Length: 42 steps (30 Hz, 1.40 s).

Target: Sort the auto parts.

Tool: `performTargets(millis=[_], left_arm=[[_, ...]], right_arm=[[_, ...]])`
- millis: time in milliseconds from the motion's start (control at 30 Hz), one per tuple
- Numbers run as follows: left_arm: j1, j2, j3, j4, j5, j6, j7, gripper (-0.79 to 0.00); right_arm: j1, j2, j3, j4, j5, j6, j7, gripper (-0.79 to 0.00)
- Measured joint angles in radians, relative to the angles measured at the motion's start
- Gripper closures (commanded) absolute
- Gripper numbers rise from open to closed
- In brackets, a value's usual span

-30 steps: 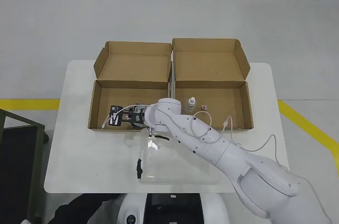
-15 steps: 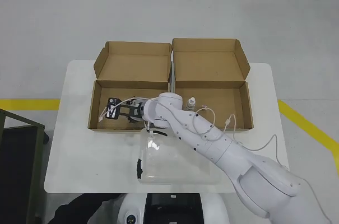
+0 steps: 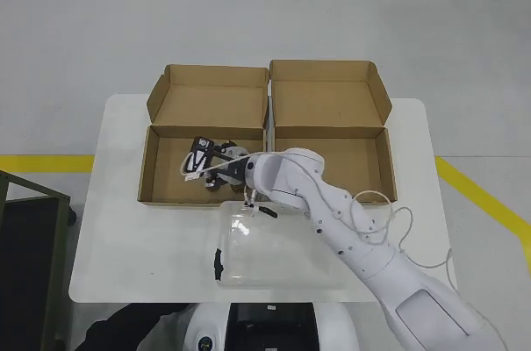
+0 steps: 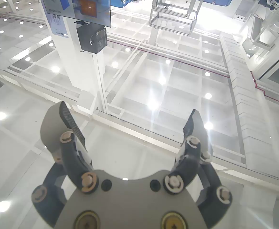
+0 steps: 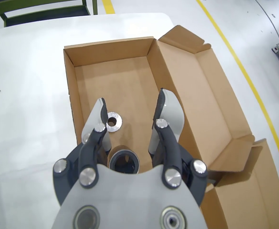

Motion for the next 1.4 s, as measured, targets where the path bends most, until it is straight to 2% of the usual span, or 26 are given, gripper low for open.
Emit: performTargets(millis=[100, 167, 267, 433, 467, 600, 900, 1400], left_arm=[[0.0, 0.0, 0.0, 0.0, 0.0, 0.0, 0.0, -0.785], [0.0, 0.0, 0.0, 0.0, 0.0, 0.0, 0.0, -0.785], [0.0, 0.0, 0.0, 0.0, 0.0, 0.0, 0.0, -0.785], [0.0, 0.0, 0.0, 0.0, 0.0, 0.0, 0.0, -0.785], [0.0, 0.0, 0.0, 0.0, 0.0, 0.0, 0.0, -0.785], [0.0, 0.0, 0.0, 0.0, 0.0, 0.0, 0.0, -0.785], [0.0, 0.0, 0.0, 0.0, 0.0, 0.0, 0.0, -0.785], [0.0, 0.0, 0.0, 0.0, 0.0, 0.0, 0.0, -0.785]], right_arm=[[-0.092, 0.03, 0.078, -0.118, -0.032, -0.014, 0.003, -0.434], [-0.156, 0.048, 0.131, -0.192, -0.056, -0.019, 0.002, -0.548], [-0.238, 0.068, 0.196, -0.279, -0.081, -0.023, 0.005, -0.656], [-0.351, 0.097, 0.305, -0.389, -0.118, -0.035, -0.021, -0.727], [-0.377, 0.104, 0.33, -0.408, -0.128, -0.046, -0.035, -0.776], [-0.459, 0.122, 0.404, -0.435, -0.143, -0.063, -0.111, -0.785], [-0.657, 0.155, 0.573, -0.504, -0.199, -0.031, -0.358, -0.785], [-0.956, 0.195, 0.837, -0.636, -0.169, -0.035, -0.491, -0.785]])
